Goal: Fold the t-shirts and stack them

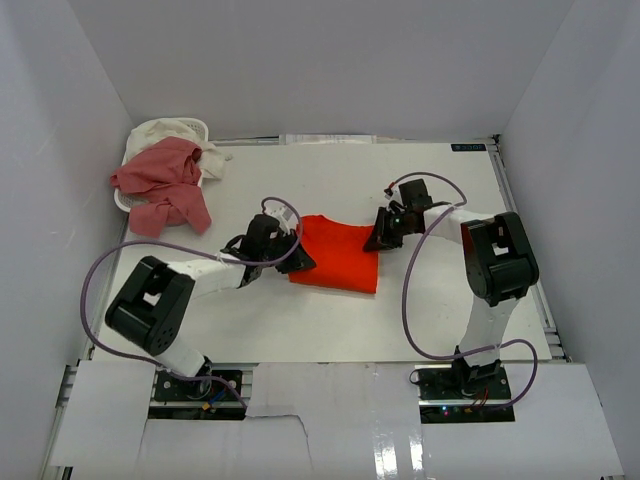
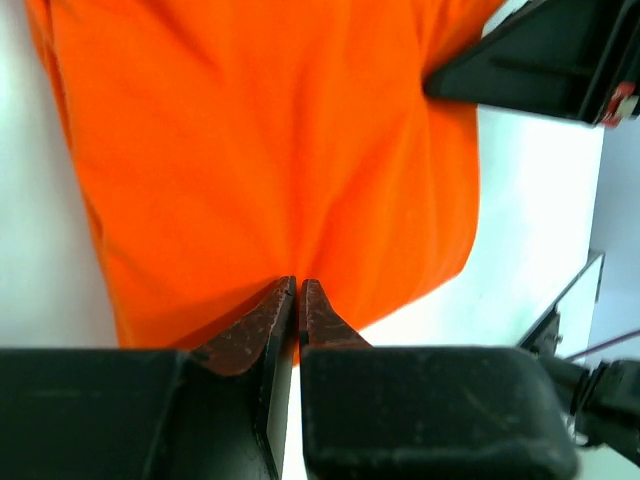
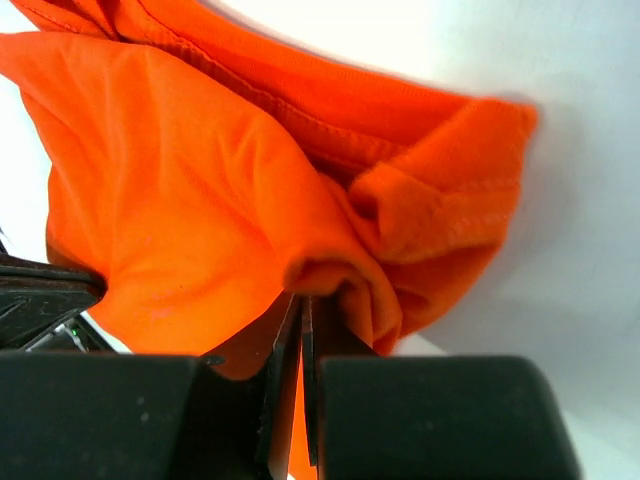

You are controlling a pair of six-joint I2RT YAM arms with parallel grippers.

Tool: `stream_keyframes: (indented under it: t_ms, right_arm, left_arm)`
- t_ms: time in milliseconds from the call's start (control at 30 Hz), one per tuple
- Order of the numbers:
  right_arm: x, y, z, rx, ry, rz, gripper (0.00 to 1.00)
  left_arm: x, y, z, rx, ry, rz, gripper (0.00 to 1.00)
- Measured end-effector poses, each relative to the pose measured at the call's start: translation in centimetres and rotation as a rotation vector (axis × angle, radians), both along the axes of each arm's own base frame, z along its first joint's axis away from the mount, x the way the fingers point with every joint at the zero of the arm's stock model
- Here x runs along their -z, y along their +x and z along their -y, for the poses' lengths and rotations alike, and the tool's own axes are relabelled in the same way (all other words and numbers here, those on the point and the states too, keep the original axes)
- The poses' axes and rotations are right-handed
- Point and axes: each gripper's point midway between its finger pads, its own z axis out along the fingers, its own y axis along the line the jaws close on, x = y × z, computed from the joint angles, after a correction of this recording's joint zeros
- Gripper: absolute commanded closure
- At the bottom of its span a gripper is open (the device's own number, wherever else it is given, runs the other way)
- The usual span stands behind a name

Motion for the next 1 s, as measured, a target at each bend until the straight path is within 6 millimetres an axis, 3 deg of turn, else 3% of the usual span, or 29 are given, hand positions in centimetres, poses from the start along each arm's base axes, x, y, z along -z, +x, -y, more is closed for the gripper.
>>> stream_keyframes:
  t_ms: [100, 200, 300, 433, 533, 600, 667, 767, 867, 1000]
  right_arm:
    - [-0.3, -1.3, 0.2, -0.012, -0.002, 0.003, 0.92]
    - [-0.7, -1.7, 0.3, -0.020, -0.001, 0.020, 0.91]
    - [-1.0, -1.6, 0.3, -0.029, 0.000, 0.037, 0.89]
    - [-1.9, -1.4, -0.3, -0.059, 0.014, 0.058, 0.88]
    - [-3.5, -1.0, -1.0, -0.077, 0.025, 0.098, 0.88]
    - [-5.2, -1.4, -1.9, -0.102, 0.047, 0.134, 0.88]
    - [-7.3, -2.2, -2.9, -0.134, 0.089, 0.175, 0.88]
    - [-9.9, -4.4, -4.5, -0.179, 0.178, 0.219, 0.88]
    - [-10.5, -7.3, -6.1, -0.226, 0.260, 0.205, 0.88]
    - [-9.4, -11.0, -8.3, -0.280, 0.338, 0.113, 0.89]
  left_arm:
    - [0.2, -2.8, -1.1, -0.006, 0.005, -0.006, 0.82]
    - [1.1, -4.3, -2.1, -0.021, 0.015, -0.027, 0.82]
    - [1.7, -4.9, -2.4, -0.033, 0.022, -0.048, 0.82]
    - [0.6, -4.7, -2.6, -0.044, 0.022, -0.025, 0.79]
    - [-2.4, -3.4, -2.2, -0.051, 0.012, 0.034, 0.77]
    - [-5.8, -2.0, -1.4, -0.051, -0.021, 0.098, 0.76]
    - [-9.7, -0.6, -0.6, -0.049, -0.067, 0.175, 0.73]
    - [-13.5, 0.7, 0.1, -0.050, -0.107, 0.251, 0.73]
    - [-13.6, 1.7, -0.2, -0.052, -0.115, 0.254, 0.73]
    - [-9.7, 4.4, -2.5, -0.098, -0.102, 0.175, 0.73]
